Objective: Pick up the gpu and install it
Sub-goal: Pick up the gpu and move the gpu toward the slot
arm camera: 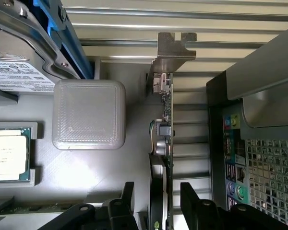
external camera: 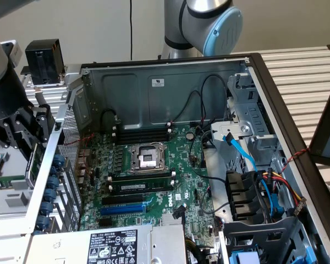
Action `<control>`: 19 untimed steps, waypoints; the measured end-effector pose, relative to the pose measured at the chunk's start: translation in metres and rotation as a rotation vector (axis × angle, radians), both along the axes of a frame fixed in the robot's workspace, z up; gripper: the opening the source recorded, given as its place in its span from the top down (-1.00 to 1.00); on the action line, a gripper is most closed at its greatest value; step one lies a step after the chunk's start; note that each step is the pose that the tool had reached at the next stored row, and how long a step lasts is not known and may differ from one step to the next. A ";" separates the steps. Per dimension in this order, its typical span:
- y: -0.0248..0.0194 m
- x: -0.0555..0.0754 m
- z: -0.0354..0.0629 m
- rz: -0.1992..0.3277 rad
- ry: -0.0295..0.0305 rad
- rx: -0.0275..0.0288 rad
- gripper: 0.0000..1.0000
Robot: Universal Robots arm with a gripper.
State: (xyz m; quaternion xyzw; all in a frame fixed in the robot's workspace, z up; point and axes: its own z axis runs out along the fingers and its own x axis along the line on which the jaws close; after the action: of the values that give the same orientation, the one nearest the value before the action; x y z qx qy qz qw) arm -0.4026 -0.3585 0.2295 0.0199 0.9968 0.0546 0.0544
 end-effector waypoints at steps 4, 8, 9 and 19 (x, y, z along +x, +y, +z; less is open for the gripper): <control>0.0000 0.000 -0.0014 0.005 0.0000 0.0002 0.03; 0.0000 0.000 -0.0031 0.010 0.0000 0.0002 0.18; -0.0001 0.001 -0.0031 0.011 0.0001 0.0001 0.18; 0.0000 0.002 -0.0032 0.015 0.0002 0.0001 0.47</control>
State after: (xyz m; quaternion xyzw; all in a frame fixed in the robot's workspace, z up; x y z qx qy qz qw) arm -0.4011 -0.3585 0.2263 0.0127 0.9969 0.0550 0.0539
